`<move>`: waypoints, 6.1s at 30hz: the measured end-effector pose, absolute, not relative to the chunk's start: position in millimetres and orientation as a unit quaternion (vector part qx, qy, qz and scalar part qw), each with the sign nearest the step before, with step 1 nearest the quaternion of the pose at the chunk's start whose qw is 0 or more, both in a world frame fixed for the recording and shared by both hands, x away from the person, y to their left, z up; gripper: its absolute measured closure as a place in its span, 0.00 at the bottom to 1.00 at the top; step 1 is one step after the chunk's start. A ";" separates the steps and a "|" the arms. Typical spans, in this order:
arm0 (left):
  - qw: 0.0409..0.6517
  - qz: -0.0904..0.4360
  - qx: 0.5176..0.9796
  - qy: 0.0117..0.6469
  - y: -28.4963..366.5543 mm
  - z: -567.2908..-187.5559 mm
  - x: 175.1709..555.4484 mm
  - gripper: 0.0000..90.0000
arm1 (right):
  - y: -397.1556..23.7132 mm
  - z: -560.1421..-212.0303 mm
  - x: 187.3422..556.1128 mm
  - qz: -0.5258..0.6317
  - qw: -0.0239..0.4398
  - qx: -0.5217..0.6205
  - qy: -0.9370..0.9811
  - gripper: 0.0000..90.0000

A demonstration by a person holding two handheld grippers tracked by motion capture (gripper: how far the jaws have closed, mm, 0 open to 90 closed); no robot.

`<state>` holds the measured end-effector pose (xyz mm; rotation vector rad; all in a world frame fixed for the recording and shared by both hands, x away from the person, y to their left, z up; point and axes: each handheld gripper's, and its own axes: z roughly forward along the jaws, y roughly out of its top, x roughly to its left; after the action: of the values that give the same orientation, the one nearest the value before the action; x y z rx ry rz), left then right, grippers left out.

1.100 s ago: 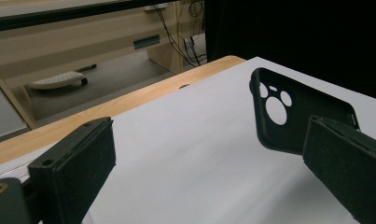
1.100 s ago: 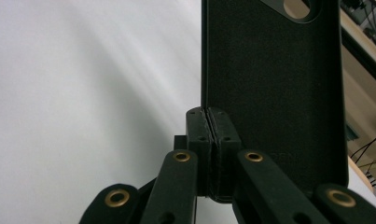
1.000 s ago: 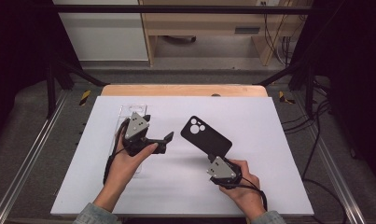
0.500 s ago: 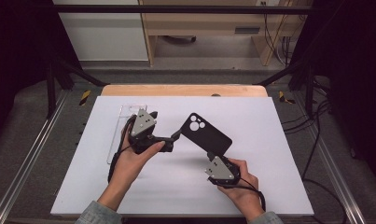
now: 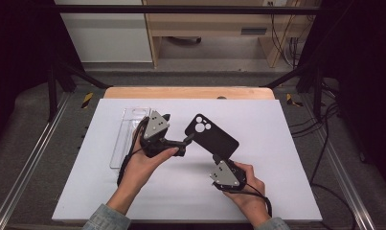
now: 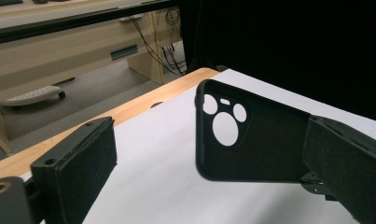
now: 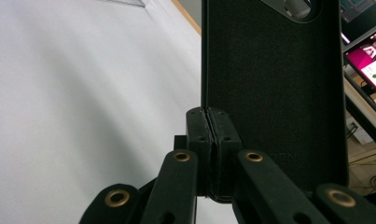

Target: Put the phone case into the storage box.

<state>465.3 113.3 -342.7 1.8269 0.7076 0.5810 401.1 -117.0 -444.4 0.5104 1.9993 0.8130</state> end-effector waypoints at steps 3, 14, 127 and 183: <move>0.511 0.236 0.773 0.291 106.0 -344.3 468.3 0.05 | -116.0 -444.2 400.3 0.327 0.448 0.202 0.807 0.99; 0.490 0.224 0.790 0.294 96.1 -351.5 477.0 0.18 | -112.5 -444.7 397.2 0.327 0.455 0.193 0.806 0.99; 0.474 0.182 0.824 0.250 90.6 -336.4 486.4 0.92 | -106.3 -456.9 398.2 0.328 0.445 0.169 0.816 0.81; 0.410 0.278 0.828 0.262 193.1 -302.2 485.1 0.92 | -185.4 -463.2 422.3 0.457 0.362 0.334 0.741 0.13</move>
<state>485.1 193.1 -302.2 2.0865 0.6595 0.7005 422.3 -185.4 -463.2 0.8594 1.9081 1.1765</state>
